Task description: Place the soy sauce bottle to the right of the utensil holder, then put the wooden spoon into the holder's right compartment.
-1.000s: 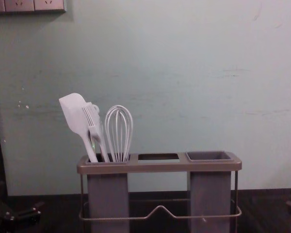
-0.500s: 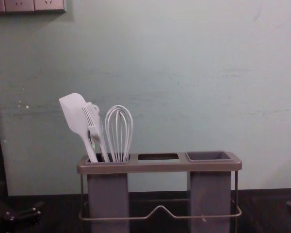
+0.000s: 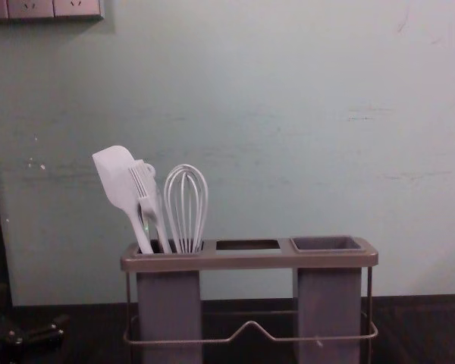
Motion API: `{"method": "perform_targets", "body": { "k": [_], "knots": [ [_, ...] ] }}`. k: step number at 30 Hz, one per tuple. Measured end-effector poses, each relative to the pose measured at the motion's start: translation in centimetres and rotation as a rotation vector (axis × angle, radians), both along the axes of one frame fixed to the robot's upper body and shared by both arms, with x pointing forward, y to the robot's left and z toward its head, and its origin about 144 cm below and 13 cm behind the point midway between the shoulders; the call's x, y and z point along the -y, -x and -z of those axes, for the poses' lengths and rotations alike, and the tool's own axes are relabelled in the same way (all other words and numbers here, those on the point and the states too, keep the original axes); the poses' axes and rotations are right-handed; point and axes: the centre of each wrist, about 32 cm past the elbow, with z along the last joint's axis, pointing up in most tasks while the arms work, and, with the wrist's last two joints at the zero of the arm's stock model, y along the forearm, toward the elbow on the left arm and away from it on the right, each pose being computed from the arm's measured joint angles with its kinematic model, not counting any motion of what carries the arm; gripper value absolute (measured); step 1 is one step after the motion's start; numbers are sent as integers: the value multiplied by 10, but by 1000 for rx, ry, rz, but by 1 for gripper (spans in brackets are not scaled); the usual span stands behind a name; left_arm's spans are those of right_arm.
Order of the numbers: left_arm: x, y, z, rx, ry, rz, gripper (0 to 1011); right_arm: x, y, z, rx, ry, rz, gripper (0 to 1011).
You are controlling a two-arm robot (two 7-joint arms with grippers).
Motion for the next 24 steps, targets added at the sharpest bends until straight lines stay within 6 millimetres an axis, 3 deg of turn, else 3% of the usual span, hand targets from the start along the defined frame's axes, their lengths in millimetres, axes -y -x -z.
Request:
{"method": "perform_targets", "body": {
  "k": [11, 24],
  "knots": [
    [0, 0, 0, 0, 0, 0, 1005, 17, 34, -12, 19, -53, -37, 1004],
    [0, 0, 0, 0, 0, 0, 1005, 20, 71, -40, 103, -382, -134, 1004]
  ]
}}
